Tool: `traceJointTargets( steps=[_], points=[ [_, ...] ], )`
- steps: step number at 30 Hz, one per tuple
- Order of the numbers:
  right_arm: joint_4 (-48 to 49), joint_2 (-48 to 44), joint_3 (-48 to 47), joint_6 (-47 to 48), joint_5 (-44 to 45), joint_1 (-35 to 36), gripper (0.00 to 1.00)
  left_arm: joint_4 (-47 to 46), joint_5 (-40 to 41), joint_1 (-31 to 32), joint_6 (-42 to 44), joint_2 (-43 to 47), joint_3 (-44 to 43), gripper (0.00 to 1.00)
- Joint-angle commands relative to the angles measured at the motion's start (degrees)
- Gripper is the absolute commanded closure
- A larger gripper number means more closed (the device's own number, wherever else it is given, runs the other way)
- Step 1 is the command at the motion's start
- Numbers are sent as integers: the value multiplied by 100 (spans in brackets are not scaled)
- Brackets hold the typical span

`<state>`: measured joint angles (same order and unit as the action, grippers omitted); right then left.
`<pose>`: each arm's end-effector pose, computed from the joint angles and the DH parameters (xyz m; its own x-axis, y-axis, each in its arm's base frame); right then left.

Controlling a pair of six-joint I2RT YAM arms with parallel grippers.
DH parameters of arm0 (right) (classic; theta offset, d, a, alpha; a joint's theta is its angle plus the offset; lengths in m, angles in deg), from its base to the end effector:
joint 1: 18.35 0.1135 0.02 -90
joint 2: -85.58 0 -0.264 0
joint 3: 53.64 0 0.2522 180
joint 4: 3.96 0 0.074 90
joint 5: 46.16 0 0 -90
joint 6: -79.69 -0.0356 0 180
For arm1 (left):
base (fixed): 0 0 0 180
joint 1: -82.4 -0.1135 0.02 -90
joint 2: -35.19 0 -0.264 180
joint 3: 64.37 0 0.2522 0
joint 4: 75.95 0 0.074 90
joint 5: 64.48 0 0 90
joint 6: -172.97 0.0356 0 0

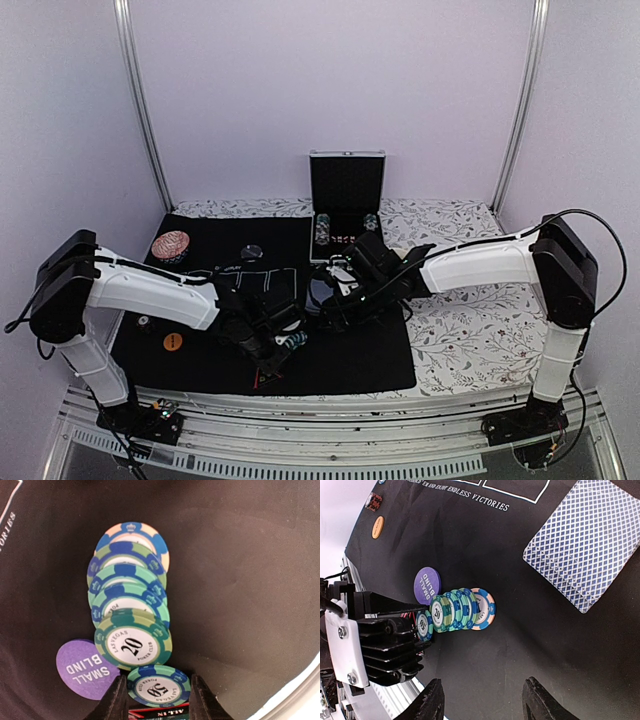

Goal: Distribute texas hold em gaming equipment

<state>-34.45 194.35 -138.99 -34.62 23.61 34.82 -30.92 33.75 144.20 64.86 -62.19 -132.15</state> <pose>0.2297 0.3273 0.1764 -0.8009 -0.4250 -0.4218 -0.5963 0.6303 0.4972 0.1473 -0.2639 0.1454 -0.6986 0.6519 -0.2948 0.6703 0.7404 0.0488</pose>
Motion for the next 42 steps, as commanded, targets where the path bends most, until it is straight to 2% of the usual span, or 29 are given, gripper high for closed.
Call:
traceJointTargets(
  steps=[1,16,29,42],
  points=[
    [-52,-351,53,108,-7,-35,45,-134,-70,-124,169,177,-118,81],
    [-98,-902,373,111,149,-217,45,-592,-305,-505,642,-129,-469,82],
    [-146,-1097,477,148,264,-258,45,-488,-232,-624,847,-591,-842,82],
    [-156,-1141,541,197,309,-268,45,-191,-198,-796,753,184,-430,82]
  ],
)
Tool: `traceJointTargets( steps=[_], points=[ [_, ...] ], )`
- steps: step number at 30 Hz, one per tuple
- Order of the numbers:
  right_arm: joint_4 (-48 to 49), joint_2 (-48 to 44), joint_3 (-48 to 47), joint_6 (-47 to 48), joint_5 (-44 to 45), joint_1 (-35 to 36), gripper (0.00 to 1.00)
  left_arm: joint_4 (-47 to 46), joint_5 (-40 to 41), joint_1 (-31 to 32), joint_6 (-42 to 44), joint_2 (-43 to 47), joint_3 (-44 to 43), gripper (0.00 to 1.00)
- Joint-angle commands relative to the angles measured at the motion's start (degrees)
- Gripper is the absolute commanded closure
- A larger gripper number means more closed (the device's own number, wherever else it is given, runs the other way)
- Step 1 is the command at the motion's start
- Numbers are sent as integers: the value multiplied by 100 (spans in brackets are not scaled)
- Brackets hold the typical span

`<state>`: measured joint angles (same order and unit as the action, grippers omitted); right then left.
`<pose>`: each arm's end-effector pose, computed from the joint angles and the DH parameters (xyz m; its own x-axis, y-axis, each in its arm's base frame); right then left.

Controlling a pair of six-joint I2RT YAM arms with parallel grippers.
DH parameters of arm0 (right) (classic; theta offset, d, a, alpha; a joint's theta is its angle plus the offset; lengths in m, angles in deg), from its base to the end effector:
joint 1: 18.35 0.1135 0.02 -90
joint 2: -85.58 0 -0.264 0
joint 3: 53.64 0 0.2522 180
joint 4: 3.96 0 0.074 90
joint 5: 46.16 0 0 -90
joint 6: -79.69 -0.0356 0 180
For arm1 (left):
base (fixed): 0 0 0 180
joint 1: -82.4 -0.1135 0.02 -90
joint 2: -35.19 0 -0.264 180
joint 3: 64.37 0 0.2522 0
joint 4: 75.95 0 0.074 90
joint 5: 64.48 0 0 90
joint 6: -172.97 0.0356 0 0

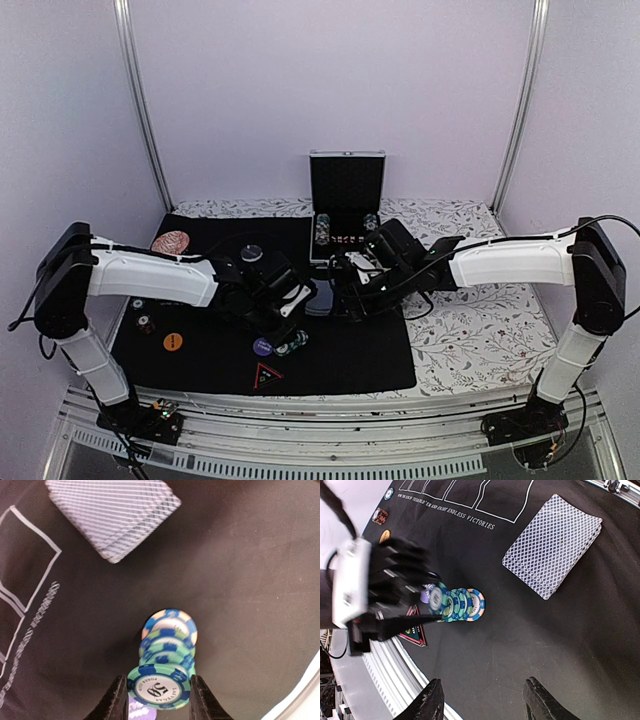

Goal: Distribute texas hold em gaming equipment

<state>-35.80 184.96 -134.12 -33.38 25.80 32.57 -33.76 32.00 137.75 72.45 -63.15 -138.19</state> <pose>0.2246 0.2941 0.2088 -0.7867 -0.3777 -0.4883 -0.6015 0.6470 0.4686 0.1915 -0.2700 0.1696 -0.6581 0.6331 -0.4077 0.6834 0.7295 0.0297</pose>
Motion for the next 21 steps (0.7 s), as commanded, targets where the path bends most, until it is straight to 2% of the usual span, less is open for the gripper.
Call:
traceJointTargets(
  steps=[1,12,18,21],
  points=[
    [-27,-200,45,74,83,-45,45,93,-36,-168,-17,287,216,82],
    [-55,-232,82,75,82,-55,45,-228,-371,-173,-77,41,470,81],
    [-77,-238,71,75,99,-53,45,-284,-376,-148,-39,-49,442,70],
    [-87,-228,55,82,84,-53,45,-285,-358,-139,-18,-56,459,60]
  ],
)
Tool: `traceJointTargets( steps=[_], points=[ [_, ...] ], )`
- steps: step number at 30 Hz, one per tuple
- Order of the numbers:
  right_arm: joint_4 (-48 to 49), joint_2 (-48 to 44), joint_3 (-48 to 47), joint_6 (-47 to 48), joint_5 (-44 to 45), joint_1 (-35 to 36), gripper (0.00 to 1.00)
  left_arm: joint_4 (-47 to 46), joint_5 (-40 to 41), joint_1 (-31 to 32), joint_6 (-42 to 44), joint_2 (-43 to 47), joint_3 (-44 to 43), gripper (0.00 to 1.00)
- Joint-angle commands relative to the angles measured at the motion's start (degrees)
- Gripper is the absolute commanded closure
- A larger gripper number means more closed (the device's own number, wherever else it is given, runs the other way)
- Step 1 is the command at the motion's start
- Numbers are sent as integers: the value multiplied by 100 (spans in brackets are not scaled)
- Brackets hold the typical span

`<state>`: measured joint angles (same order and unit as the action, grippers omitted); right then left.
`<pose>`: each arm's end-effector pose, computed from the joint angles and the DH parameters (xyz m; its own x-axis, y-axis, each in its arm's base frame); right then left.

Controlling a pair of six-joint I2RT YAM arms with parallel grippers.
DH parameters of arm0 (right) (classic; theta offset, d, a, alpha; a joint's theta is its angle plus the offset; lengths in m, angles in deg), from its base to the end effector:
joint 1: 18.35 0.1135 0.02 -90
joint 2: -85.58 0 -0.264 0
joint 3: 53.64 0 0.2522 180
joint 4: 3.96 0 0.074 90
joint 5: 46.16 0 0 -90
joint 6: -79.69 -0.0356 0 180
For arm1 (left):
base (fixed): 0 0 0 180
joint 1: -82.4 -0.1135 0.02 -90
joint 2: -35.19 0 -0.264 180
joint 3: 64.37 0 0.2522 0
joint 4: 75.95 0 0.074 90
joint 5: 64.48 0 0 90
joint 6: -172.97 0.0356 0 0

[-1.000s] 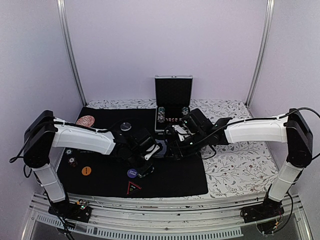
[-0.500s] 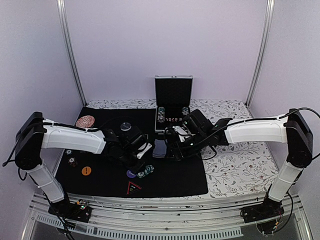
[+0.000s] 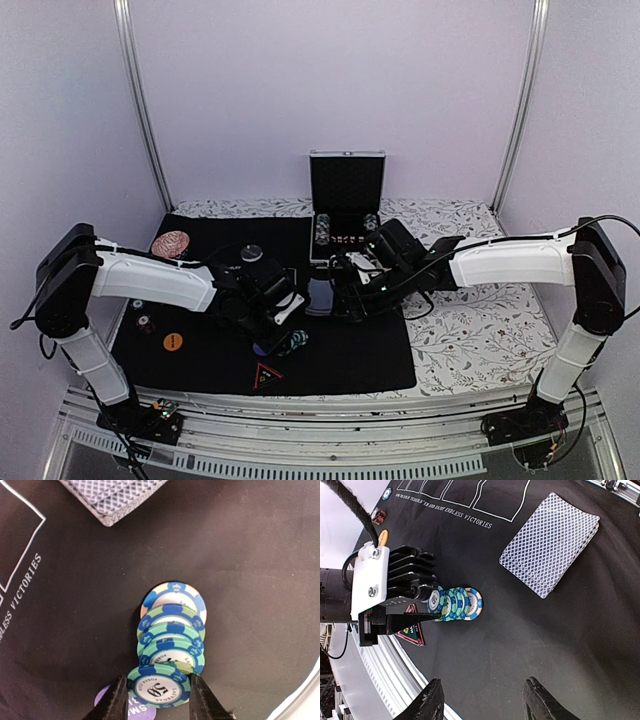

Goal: Distribute texas hold em gaming equipment

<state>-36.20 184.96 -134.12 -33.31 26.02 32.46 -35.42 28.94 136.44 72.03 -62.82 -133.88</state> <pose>0.2249 0.2931 0.2083 -0.7886 -0.3786 -0.4844 -0.5986 0.6526 0.4645 0.1882 -0.2558 0.1523 -0.6893 0.6276 -0.3619 0.6769 0.7359 -0.0132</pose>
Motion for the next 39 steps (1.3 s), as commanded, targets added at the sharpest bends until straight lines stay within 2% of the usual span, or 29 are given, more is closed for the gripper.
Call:
traceJointTargets(
  steps=[1,4,12,17,21,32,39],
  points=[
    [-57,-226,48,69,53,-41,45,-123,-49,-8,34,-75,36,56],
    [-85,-234,59,80,47,-41,45,-121,9,-8,83,-54,63,46],
    [-112,-234,71,96,34,-44,45,-47,-48,-8,392,179,101,27],
    [-120,-225,87,103,8,-44,45,-28,126,-16,472,309,313,20],
    [-130,-225,83,121,-9,-39,44,-20,38,-16,387,278,425,21],
    [-146,-251,111,129,-9,-38,44,-206,-226,8,459,0,335,42],
    [-147,-250,139,137,-11,-42,44,-230,-265,135,503,-127,221,47]
  ],
)
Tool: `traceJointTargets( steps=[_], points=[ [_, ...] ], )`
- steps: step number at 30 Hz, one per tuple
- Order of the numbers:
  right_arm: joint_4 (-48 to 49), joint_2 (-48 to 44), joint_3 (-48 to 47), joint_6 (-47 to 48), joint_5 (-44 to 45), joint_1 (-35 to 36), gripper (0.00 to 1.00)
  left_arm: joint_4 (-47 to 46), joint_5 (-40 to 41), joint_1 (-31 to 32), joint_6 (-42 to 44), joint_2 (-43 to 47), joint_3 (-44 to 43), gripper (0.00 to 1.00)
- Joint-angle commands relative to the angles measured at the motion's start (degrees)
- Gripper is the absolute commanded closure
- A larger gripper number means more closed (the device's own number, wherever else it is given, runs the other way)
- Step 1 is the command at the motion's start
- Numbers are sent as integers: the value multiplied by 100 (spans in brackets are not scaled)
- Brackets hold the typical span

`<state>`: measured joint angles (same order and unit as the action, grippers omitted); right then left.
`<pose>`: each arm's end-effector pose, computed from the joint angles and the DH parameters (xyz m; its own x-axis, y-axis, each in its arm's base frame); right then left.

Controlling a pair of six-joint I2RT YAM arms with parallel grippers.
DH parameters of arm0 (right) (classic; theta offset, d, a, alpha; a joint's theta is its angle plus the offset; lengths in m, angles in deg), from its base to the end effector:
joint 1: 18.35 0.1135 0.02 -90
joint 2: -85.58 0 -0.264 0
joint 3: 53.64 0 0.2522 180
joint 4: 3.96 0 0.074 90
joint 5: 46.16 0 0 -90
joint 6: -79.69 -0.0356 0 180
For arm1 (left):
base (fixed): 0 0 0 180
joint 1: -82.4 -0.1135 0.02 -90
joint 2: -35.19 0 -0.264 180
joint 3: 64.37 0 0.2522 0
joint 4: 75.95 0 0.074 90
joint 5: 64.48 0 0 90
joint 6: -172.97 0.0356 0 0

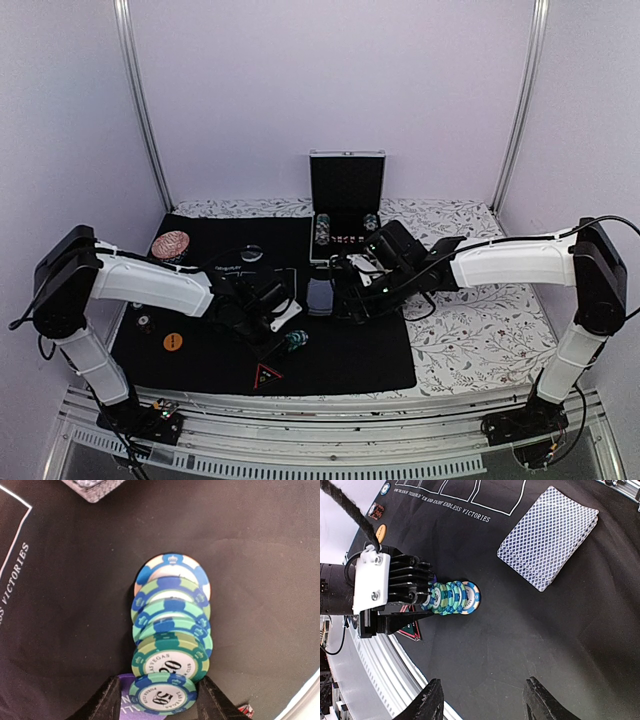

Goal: Distribute texas hold em gaming equipment

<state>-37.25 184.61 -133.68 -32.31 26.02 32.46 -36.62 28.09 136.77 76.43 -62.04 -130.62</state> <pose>0.2228 0.2905 0.2068 -0.7842 -0.3974 -0.4766 -0.6066 0.6529 0.4536 0.1798 -0.2481 0.1424 -0.6364 0.6926 -0.3395 0.7355 0.6775 0.0036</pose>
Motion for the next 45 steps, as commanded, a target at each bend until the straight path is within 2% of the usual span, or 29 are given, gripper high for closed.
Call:
traceJointTargets(
  steps=[1,6,14,19,42,45],
  points=[
    [-36,-202,90,44,-12,-43,44,-125,-186,129,61,-213,-118,47],
    [-33,-162,86,38,-54,-38,44,-204,-172,195,115,-266,-240,48],
    [-42,-240,102,64,-16,-43,44,-236,-30,199,224,-444,-514,61],
    [-44,-299,171,52,-2,-44,44,-183,-17,204,285,-619,-754,63],
    [-42,-506,325,39,112,-74,44,102,176,135,465,-1087,-1462,63],
    [-42,-524,335,30,113,-75,44,182,149,101,438,-1122,-1455,61]
  ],
)
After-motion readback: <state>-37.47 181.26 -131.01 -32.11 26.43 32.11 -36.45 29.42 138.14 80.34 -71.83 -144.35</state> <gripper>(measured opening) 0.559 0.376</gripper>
